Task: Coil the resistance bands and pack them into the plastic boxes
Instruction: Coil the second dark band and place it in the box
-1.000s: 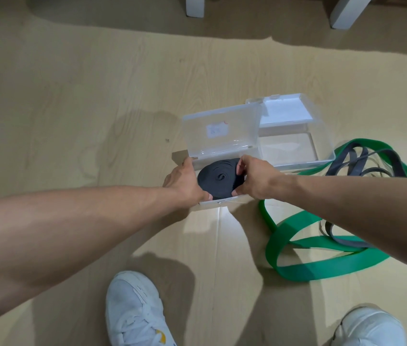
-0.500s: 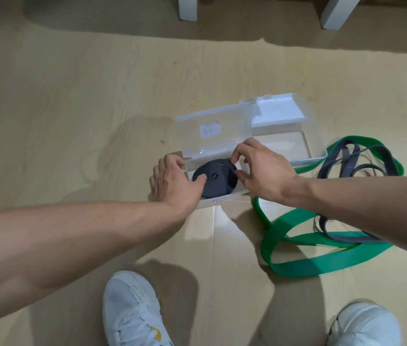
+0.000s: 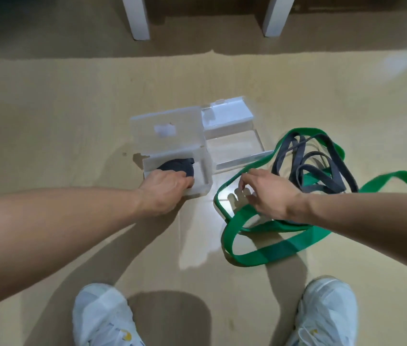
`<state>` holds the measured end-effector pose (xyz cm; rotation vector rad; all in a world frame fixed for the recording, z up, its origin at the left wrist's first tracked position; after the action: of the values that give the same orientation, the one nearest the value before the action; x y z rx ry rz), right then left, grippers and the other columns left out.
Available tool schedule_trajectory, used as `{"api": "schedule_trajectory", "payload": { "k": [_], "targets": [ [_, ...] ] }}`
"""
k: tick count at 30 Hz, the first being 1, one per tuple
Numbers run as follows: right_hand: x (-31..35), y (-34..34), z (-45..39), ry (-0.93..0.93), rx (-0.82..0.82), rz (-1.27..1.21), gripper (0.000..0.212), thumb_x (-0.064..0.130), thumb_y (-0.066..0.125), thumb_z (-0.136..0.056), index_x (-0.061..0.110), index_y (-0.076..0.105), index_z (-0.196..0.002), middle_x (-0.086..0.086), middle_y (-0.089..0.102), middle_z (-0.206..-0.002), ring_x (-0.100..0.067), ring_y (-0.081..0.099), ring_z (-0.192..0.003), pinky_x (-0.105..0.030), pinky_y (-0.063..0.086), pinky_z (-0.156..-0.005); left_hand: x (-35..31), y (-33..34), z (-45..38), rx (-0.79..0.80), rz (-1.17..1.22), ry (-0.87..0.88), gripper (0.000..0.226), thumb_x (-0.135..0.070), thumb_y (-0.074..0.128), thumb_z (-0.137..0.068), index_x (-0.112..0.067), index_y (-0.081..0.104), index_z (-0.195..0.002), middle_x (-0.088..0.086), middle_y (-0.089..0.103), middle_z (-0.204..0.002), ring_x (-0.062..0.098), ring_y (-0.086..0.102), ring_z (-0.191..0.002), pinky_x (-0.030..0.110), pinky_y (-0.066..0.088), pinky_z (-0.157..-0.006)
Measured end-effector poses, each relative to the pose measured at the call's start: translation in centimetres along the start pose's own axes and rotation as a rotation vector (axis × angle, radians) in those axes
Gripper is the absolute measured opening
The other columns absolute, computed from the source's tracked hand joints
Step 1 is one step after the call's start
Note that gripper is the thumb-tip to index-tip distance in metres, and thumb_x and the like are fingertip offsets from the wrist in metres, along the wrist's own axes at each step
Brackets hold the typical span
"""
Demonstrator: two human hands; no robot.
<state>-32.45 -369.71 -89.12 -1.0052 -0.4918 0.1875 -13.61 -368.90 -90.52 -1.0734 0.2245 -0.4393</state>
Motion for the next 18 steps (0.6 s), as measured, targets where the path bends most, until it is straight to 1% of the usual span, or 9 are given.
{"api": "schedule_trajectory", "payload": {
  "k": [3, 5, 6, 9, 12, 14, 15, 17, 18],
  "targets": [
    [-2.8, -0.5, 2.2, 0.069, -0.073, 0.028, 0.027, 0.029, 0.060, -0.093, 0.027, 0.055, -0.120, 0.003, 0.057, -0.121, -0.019, 0.052, -0.110, -0.039, 0.050, -0.093, 1.2, 0.0, -0.1, 0.027, 0.008, -0.060, 0.032, -0.005, 0.046, -0.092, -0.025, 0.058, -0.115, -0.001, 0.059, -0.107, 0.024, 0.060, -0.101, 0.038, 0.048, -0.078],
    [-4.9, -0.8, 3.3, 0.163, -0.127, 0.040, 0.030, 0.036, 0.061, -0.093, 0.026, 0.052, -0.120, 0.002, 0.057, -0.119, -0.019, 0.053, -0.106, -0.038, 0.050, -0.092, 1.1, -0.9, -0.3, -0.010, 0.056, -0.088, 0.019, -0.012, 0.054, -0.092, -0.024, 0.056, -0.107, -0.001, 0.059, -0.107, 0.023, 0.059, -0.099, 0.040, 0.052, -0.084],
    [-6.2, -1.0, 3.8, 0.241, -0.167, 0.020, 0.035, 0.038, 0.065, -0.091, 0.025, 0.049, -0.120, 0.001, 0.057, -0.118, -0.021, 0.054, -0.105, -0.040, 0.050, -0.092, 0.6, -1.5, -0.5, -0.041, 0.096, -0.090, 0.015, -0.019, 0.059, -0.091, -0.025, 0.053, -0.103, -0.002, 0.059, -0.107, 0.023, 0.058, -0.100, 0.039, 0.051, -0.085],
    [-11.1, -1.3, 4.8, 0.552, -0.274, -0.146, 0.062, 0.040, 0.080, -0.078, 0.021, 0.043, -0.124, -0.003, 0.055, -0.121, -0.027, 0.058, -0.109, -0.049, 0.053, -0.092, -1.8, -3.2, -1.0, -0.133, 0.243, -0.042, 0.025, -0.036, 0.066, -0.090, -0.027, 0.049, -0.107, -0.005, 0.058, -0.109, 0.020, 0.057, -0.106, 0.037, 0.048, -0.090],
    [-14.9, 0.6, 4.9, 0.747, -0.136, -0.235, 0.080, 0.038, 0.085, -0.072, 0.017, 0.039, -0.133, -0.010, 0.047, -0.132, -0.035, 0.055, -0.117, -0.050, 0.052, -0.094, -5.3, -4.1, -1.7, -0.104, 0.367, 0.042, 0.034, -0.037, 0.066, -0.090, -0.027, 0.053, -0.119, -0.004, 0.060, -0.121, 0.020, 0.057, -0.113, 0.040, 0.050, -0.097],
    [-16.2, 1.7, 5.0, 0.789, -0.058, -0.284, 0.077, 0.026, 0.082, -0.075, 0.020, 0.034, -0.135, -0.014, 0.043, -0.135, -0.039, 0.056, -0.115, -0.048, 0.054, -0.091, -7.5, -4.1, -2.1, 0.007, 0.410, 0.058, 0.040, -0.037, 0.067, -0.091, -0.027, 0.053, -0.127, -0.004, 0.059, -0.127, 0.019, 0.057, -0.114, 0.040, 0.050, -0.099],
    [-16.5, 1.9, 5.1, 0.791, -0.050, -0.309, 0.070, 0.019, 0.077, -0.078, 0.021, 0.035, -0.133, -0.015, 0.044, -0.132, -0.039, 0.059, -0.110, -0.045, 0.055, -0.086, -8.6, -4.2, -2.2, 0.060, 0.418, 0.070, 0.044, -0.037, 0.067, -0.092, -0.026, 0.051, -0.132, -0.003, 0.058, -0.131, 0.018, 0.057, -0.115, 0.038, 0.049, -0.100],
    [-16.7, 1.6, 5.4, 0.751, -0.095, -0.384, 0.052, 0.007, 0.067, -0.081, 0.019, 0.041, -0.124, -0.013, 0.056, -0.113, -0.032, 0.062, -0.089, -0.038, 0.053, -0.069, -10.6, -4.5, -2.5, 0.133, 0.419, 0.090, 0.055, -0.036, 0.069, -0.092, -0.025, 0.046, -0.141, -0.002, 0.055, -0.140, 0.018, 0.054, -0.122, 0.036, 0.047, -0.104],
    [-16.5, 1.1, 5.6, 0.730, -0.164, -0.459, 0.041, 0.004, 0.063, -0.082, 0.018, 0.046, -0.117, -0.009, 0.060, -0.102, -0.026, 0.061, -0.079, -0.034, 0.049, -0.063, -11.4, -4.8, -2.7, 0.153, 0.417, 0.096, 0.062, -0.037, 0.070, -0.091, -0.025, 0.043, -0.145, -0.001, 0.053, -0.144, 0.019, 0.052, -0.126, 0.036, 0.046, -0.107]
  ]
}}
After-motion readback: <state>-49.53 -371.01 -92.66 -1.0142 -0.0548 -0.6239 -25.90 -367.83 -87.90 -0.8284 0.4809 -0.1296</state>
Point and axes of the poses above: each hand's wrist, its own z-axis away from the middle knuckle, its own y-axis out of the palm, x = y × z, the point moved 9 cm from there along -z, towards the middle knuckle
